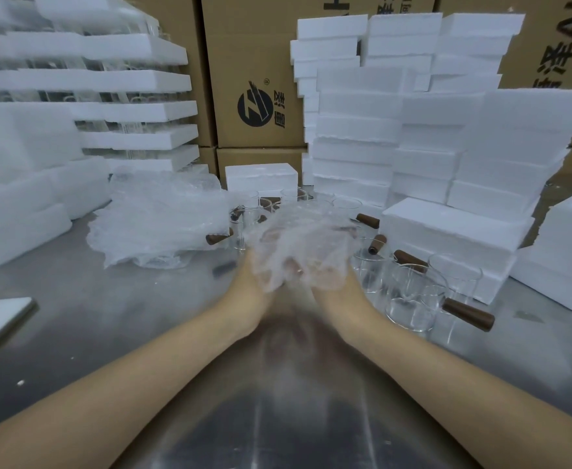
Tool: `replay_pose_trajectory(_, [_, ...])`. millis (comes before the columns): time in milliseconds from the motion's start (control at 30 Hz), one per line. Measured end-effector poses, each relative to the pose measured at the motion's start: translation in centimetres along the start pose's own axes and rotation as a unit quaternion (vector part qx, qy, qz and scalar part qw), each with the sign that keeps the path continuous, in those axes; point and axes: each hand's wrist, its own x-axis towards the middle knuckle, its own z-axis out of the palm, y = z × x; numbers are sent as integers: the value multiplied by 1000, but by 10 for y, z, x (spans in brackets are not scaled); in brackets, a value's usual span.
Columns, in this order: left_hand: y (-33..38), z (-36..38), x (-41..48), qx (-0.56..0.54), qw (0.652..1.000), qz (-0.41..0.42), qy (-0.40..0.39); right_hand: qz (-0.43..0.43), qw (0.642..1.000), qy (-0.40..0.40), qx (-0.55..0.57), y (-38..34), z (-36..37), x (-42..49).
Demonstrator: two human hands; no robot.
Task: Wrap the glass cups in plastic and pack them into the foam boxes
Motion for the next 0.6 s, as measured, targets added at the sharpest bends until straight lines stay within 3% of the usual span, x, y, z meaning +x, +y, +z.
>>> replay_pose_trajectory(67, [-3,5,-2,123,989,65,-57,31,998,58,4,3,-2,3])
replay_pose_trajectory(133, [-4,7,-5,220,967,69,-112,15,992,113,53,4,-3,4])
replay_pose_trajectory(233, [-3,-5,-5,303,934,114,-150,-9,987,134,87,10,-7,9])
replay_pose_trajectory(367, [2,-8,-4,293,928,194,-126,-57,992,113,2,10,-10,14])
replay_pose_trajectory(500, [-5,2,0,249,956,149,-55,-94,975,80,-183,18,-9,9])
replay_pose_trajectory(600, [-6,-4,7,200,972,119,-38,-91,972,51,-212,18,-8,9])
